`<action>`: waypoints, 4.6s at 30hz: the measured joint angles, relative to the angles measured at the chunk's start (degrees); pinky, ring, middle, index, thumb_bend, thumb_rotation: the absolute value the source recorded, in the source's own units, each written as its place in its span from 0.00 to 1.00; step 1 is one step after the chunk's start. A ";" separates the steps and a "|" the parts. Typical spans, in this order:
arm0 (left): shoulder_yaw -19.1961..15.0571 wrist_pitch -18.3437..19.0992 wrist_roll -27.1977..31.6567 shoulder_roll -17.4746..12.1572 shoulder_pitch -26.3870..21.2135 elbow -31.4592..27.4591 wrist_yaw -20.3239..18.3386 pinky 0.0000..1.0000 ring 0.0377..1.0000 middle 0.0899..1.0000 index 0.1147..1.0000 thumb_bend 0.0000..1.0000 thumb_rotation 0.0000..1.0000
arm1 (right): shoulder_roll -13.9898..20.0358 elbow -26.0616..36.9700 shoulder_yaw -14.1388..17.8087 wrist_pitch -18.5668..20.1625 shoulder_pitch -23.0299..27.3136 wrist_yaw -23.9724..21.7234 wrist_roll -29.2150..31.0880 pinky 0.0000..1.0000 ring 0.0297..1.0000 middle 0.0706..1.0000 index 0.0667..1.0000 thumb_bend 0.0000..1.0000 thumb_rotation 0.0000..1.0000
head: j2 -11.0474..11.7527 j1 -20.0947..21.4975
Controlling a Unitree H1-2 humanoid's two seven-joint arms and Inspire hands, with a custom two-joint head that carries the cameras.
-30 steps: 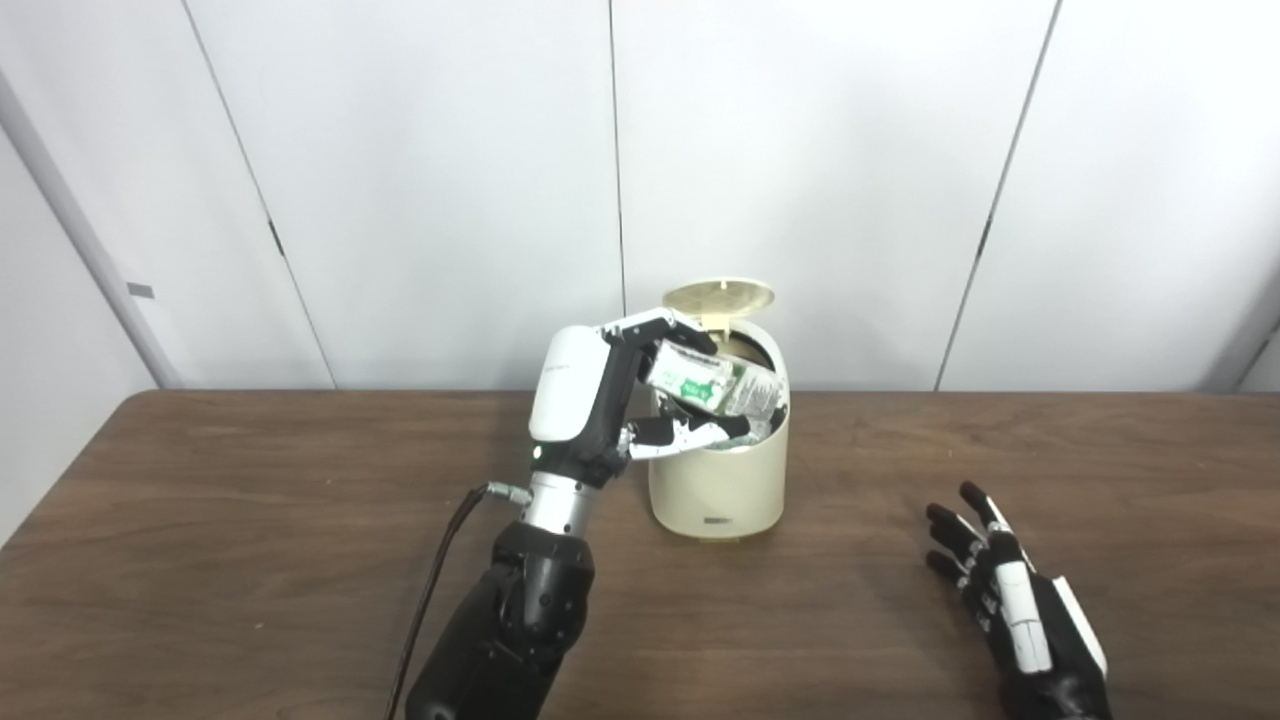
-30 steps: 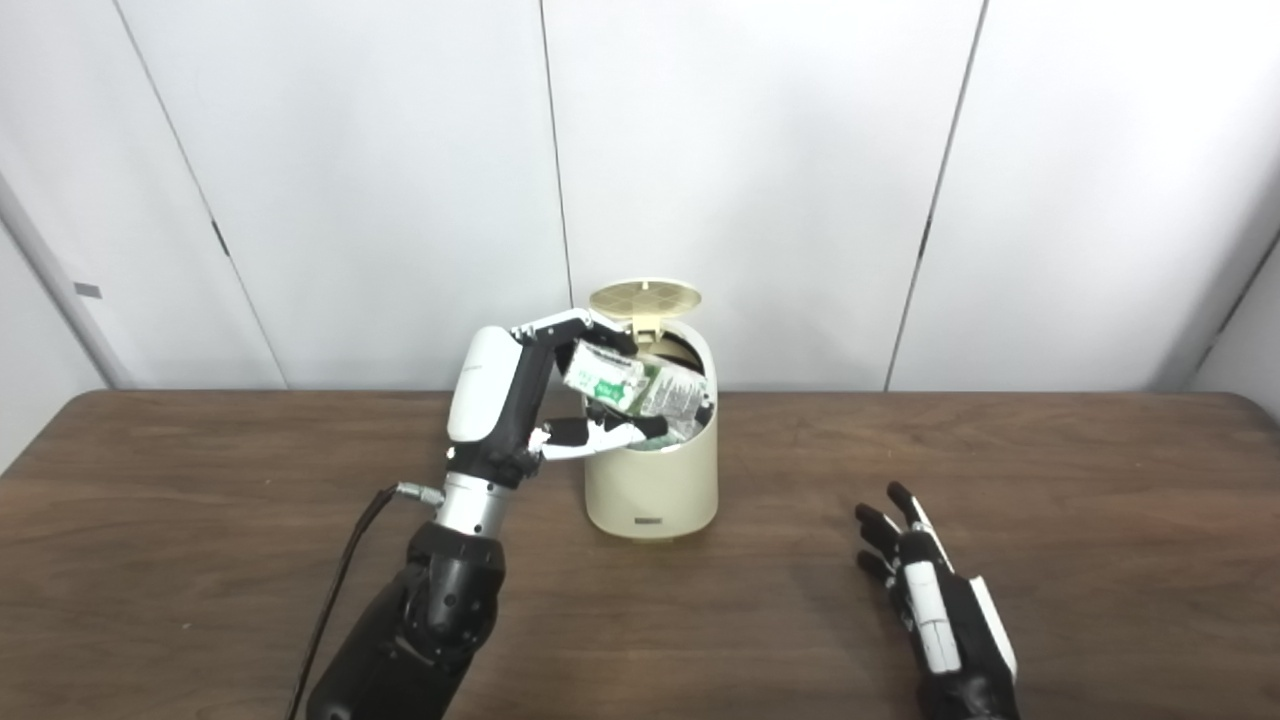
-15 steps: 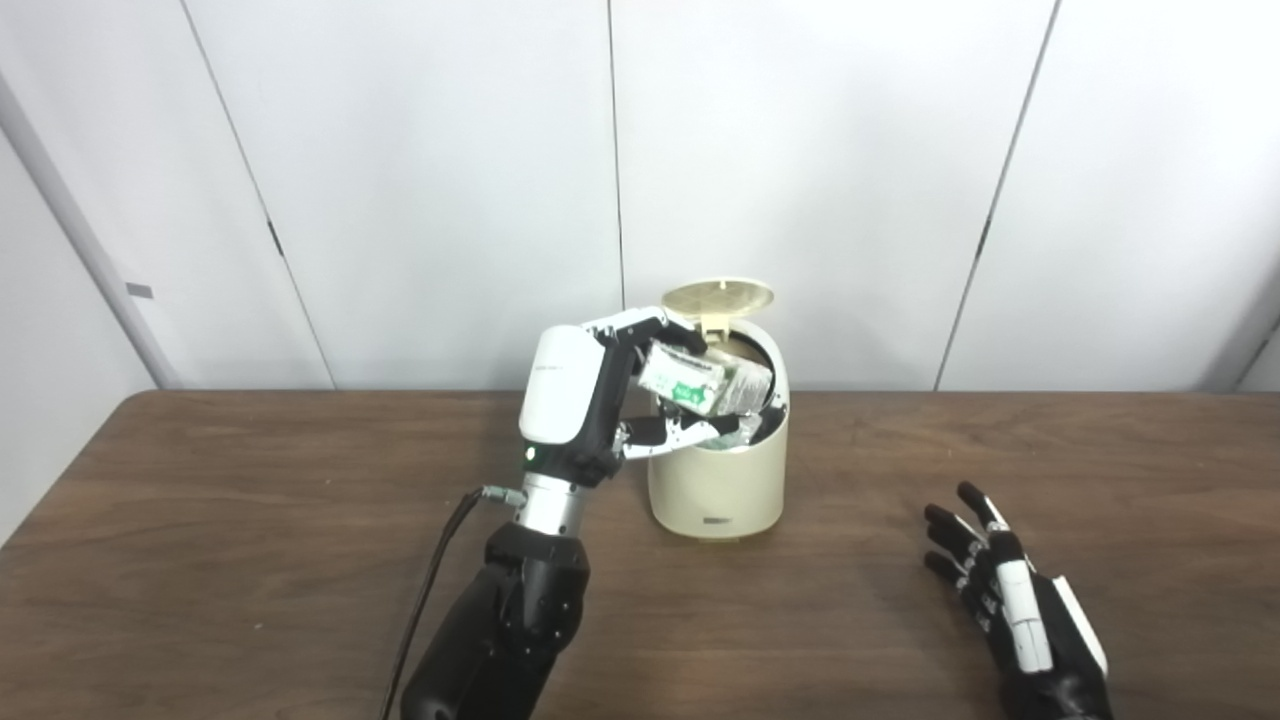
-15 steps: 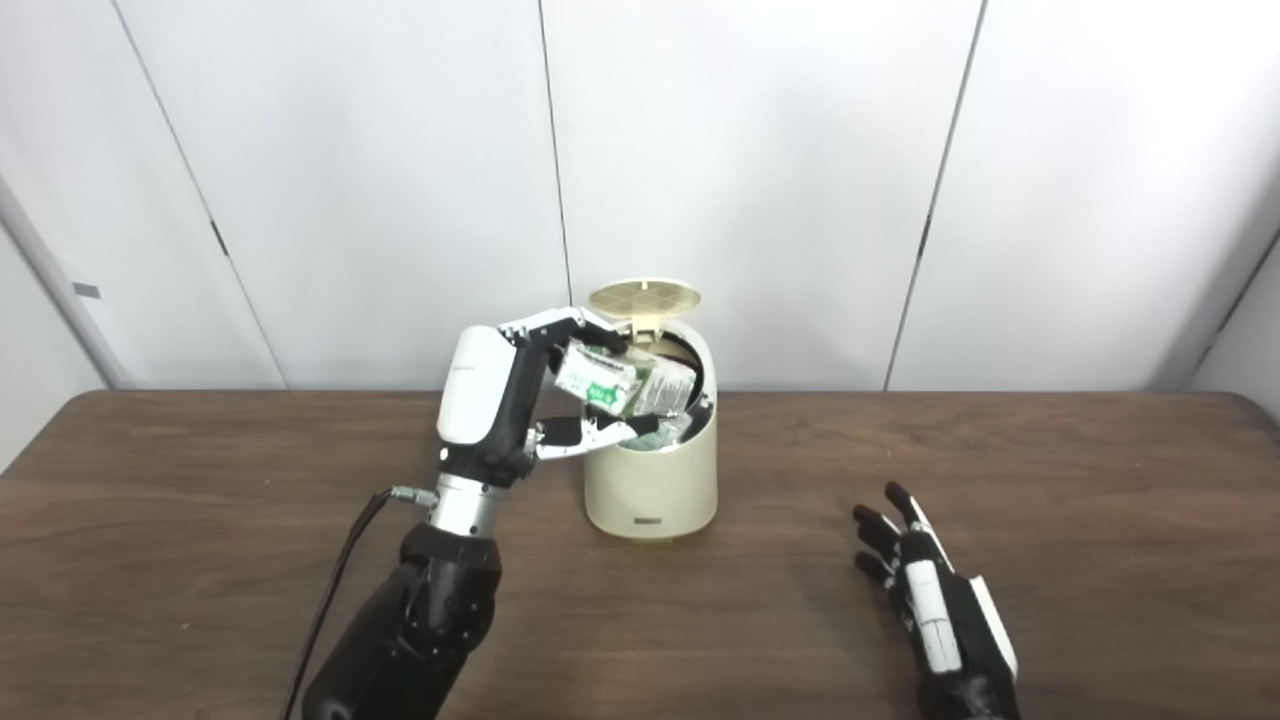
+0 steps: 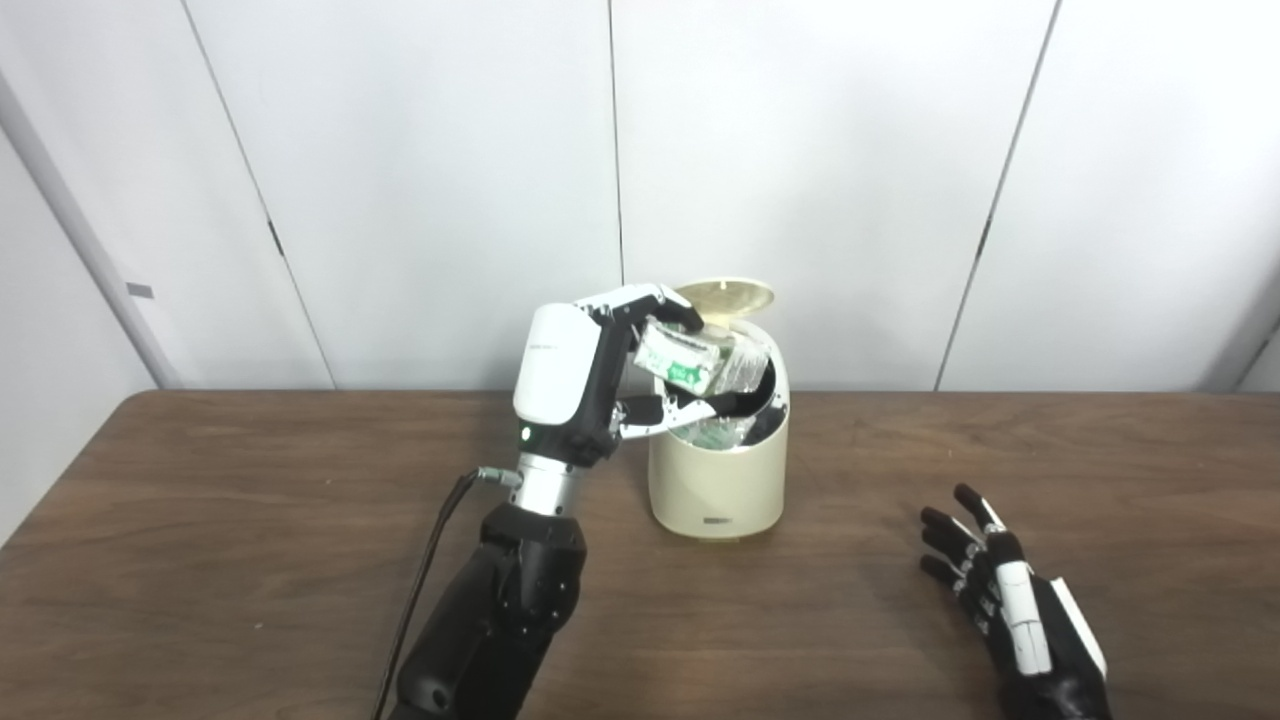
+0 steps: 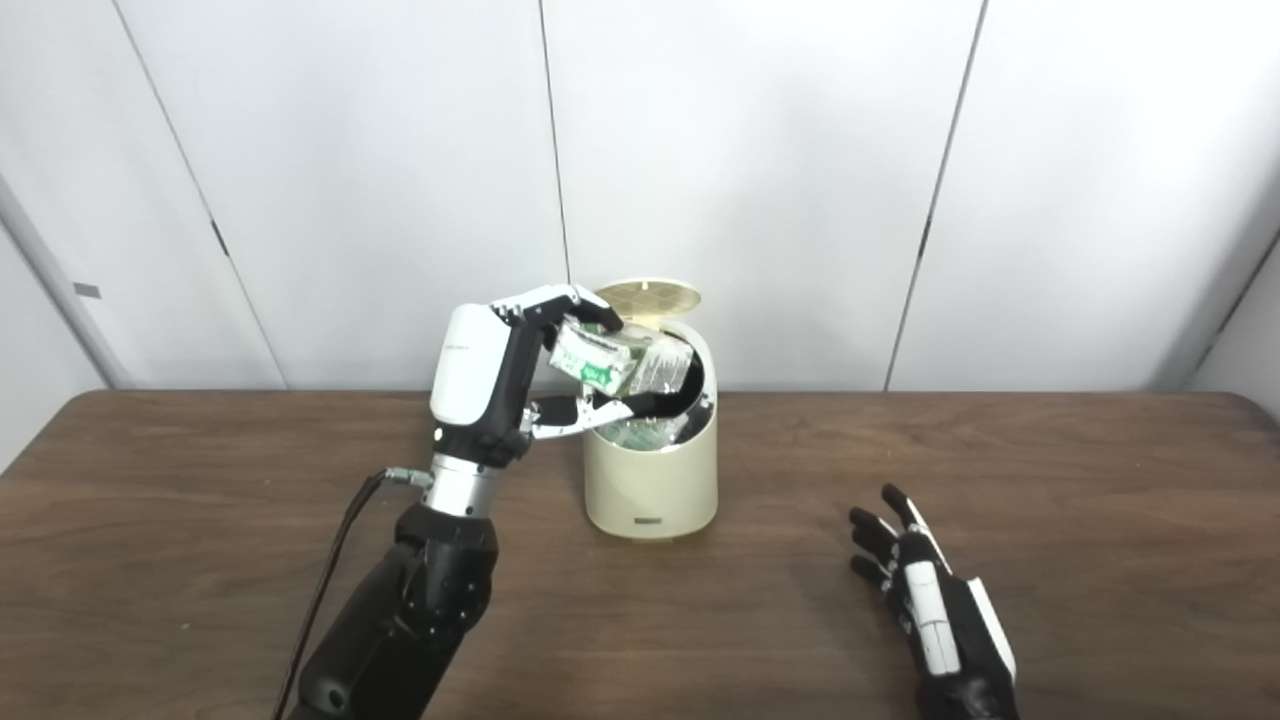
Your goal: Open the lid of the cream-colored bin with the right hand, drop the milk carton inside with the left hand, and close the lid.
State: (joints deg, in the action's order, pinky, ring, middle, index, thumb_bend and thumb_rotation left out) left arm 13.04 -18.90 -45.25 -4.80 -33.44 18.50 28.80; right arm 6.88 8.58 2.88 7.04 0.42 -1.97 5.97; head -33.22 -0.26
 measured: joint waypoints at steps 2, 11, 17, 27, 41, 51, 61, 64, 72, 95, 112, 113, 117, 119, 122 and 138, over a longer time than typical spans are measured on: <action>0.32 0.02 -0.50 -0.35 -0.01 0.02 -0.05 0.34 0.39 0.47 0.46 0.47 0.00 | 0.00 0.12 -0.05 0.27 0.00 0.00 0.00 0.84 0.88 0.84 0.94 0.60 0.95 | -0.09 -0.09; 0.95 0.20 -2.07 -0.95 -0.96 1.35 -0.06 0.34 0.38 0.47 0.46 0.47 0.00 | 0.00 0.37 -0.18 0.49 -0.08 -0.11 -0.09 0.86 0.89 0.84 0.95 0.60 0.95 | -0.09 0.09; 1.92 0.11 -4.26 -1.55 -1.87 1.69 0.35 0.35 0.38 0.46 0.44 0.47 0.00 | -0.05 0.37 -0.19 0.50 -0.08 -0.15 0.04 0.87 0.89 0.83 0.95 0.62 0.94 | 0.00 0.00; 3.17 2.31 -7.03 -2.75 -2.34 2.02 0.34 0.41 0.41 0.46 0.42 0.48 0.00 | -0.08 0.36 -0.16 0.49 -0.07 -0.16 0.17 0.88 0.89 0.83 0.95 0.62 0.93 | 0.09 0.00; 3.69 4.59 -8.24 -2.98 -2.91 1.52 0.17 0.40 0.40 0.45 0.42 0.48 0.00 | -0.06 0.34 -0.16 0.45 -0.06 -0.39 0.25 0.87 0.89 0.84 0.95 0.60 0.94 | 0.09 -0.09; 3.50 6.79 -7.73 -2.87 -2.91 -0.87 -1.59 0.39 0.39 0.45 0.44 0.48 0.00 | -0.03 0.33 -0.17 0.43 -0.06 -0.46 0.21 0.84 0.88 0.83 0.95 0.59 0.96 | 0.09 -0.35; 3.29 13.14 -6.92 -2.18 -2.73 -5.59 -7.49 0.39 0.39 0.45 0.44 0.48 0.00 | 0.07 0.24 -0.16 0.36 -0.02 -0.48 0.24 0.84 0.88 0.84 0.95 0.60 0.94 | 0.00 -0.35; 3.35 15.53 -7.01 -2.06 -2.73 -6.85 -9.58 0.41 0.37 0.44 0.43 0.48 0.00 | 0.02 0.19 -0.10 0.37 -0.02 -0.49 0.34 0.84 0.88 0.83 0.95 0.60 0.92 | -0.09 -0.53; 3.45 17.91 -6.84 -1.79 -2.94 -6.70 -11.57 0.44 0.39 0.46 0.43 0.48 0.00 | -0.05 0.19 -0.05 0.40 -0.02 -0.68 0.79 0.88 0.89 0.83 0.95 0.62 0.92 | 0.00 -0.53; 1.06 18.25 1.72 0.76 -1.13 -8.57 -13.94 0.32 0.37 0.43 0.45 0.47 0.00 | 0.09 0.17 -0.14 0.36 0.00 -0.89 -0.40 0.86 0.89 0.83 0.95 0.60 0.96 | -0.53 -0.17; 0.88 18.02 2.11 0.65 -1.12 -8.96 -13.60 0.33 0.38 0.45 0.45 0.47 0.00 | 0.06 0.17 -0.08 0.47 0.01 -0.94 -0.41 0.85 0.88 0.83 0.95 0.59 0.95 | -0.44 0.00; 0.81 17.86 2.23 0.66 -1.12 -8.86 -13.48 0.33 0.39 0.47 0.44 0.47 0.00 | 0.06 0.17 -0.10 0.45 0.02 -0.94 -0.49 0.84 0.87 0.83 0.96 0.59 0.97 | -0.44 0.00; 0.66 17.11 2.46 0.69 -1.14 -7.94 -12.46 0.32 0.39 0.48 0.45 0.47 0.00 | 0.10 0.17 -0.15 0.37 0.02 -0.94 -0.87 0.85 0.87 0.83 0.95 0.60 0.96 | -0.44 0.00; 0.73 16.07 2.45 0.69 -1.13 -7.23 -11.53 0.35 0.40 0.49 0.44 0.47 0.00 | 0.10 0.17 -0.16 0.37 0.03 -0.94 -0.91 0.85 0.87 0.83 0.95 0.60 0.97 | -0.53 0.17; 0.70 15.53 2.47 0.82 -1.12 -6.68 -10.86 0.37 0.41 0.49 0.43 0.47 0.00 | 0.11 0.18 -0.24 0.35 0.02 -0.94 -1.23 0.85 0.87 0.83 0.95 0.62 0.98 | -0.53 0.18; -0.21 13.54 5.59 1.93 -0.87 -4.95 -9.10 0.35 0.40 0.50 0.44 0.47 0.00 | 0.45 0.89 -1.01 0.76 -0.08 -0.85 -3.52 0.82 0.86 0.82 0.95 0.59 1.00 | -0.44 1.58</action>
State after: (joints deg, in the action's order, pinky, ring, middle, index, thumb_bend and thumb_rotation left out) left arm 12.83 -5.37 -39.66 -2.87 -34.31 13.54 19.70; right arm 7.33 9.47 1.87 7.80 0.34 -2.82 2.45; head -33.66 1.32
